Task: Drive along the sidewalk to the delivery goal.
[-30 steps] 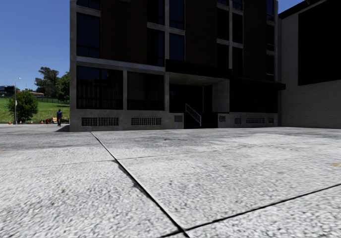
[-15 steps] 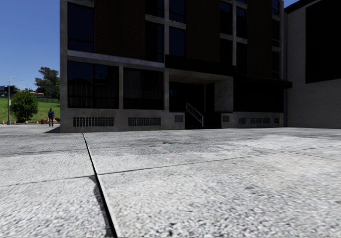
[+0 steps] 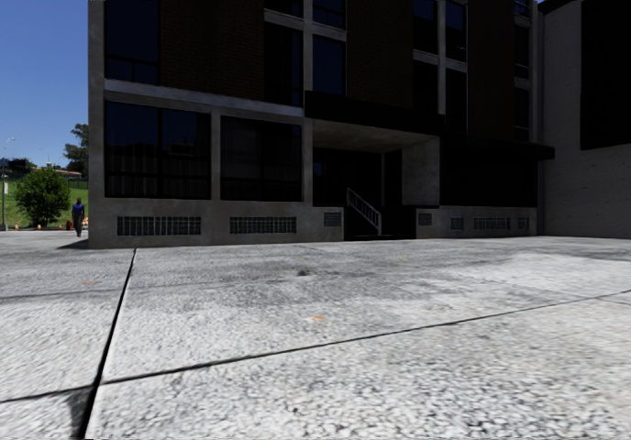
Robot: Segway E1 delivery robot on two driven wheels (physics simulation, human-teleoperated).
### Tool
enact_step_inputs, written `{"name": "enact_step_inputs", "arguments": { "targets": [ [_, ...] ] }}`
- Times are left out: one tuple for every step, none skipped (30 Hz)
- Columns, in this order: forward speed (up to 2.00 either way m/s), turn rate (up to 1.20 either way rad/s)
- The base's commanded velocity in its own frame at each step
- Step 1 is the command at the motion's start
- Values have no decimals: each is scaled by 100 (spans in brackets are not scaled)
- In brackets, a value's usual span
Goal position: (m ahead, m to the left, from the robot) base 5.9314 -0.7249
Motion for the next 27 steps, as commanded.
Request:
{"name": "enact_step_inputs", "arguments": {
  "targets": [
    [200,0],
    [200,0],
    [200,0],
    [200,0],
    [200,0],
    [200,0],
    [200,0],
    [200,0],
    [200,0],
    [200,0],
    [200,0],
    [200,0],
    [200,0],
    [200,0],
    [200,0],
    [200,0],
    [200,0],
    [200,0],
    [200,0],
    [200,0],
    [200,0],
    [200,0],
    [200,0],
    [200,0],
    [200,0],
    [200,0],
    [200,0]
  ]
}}
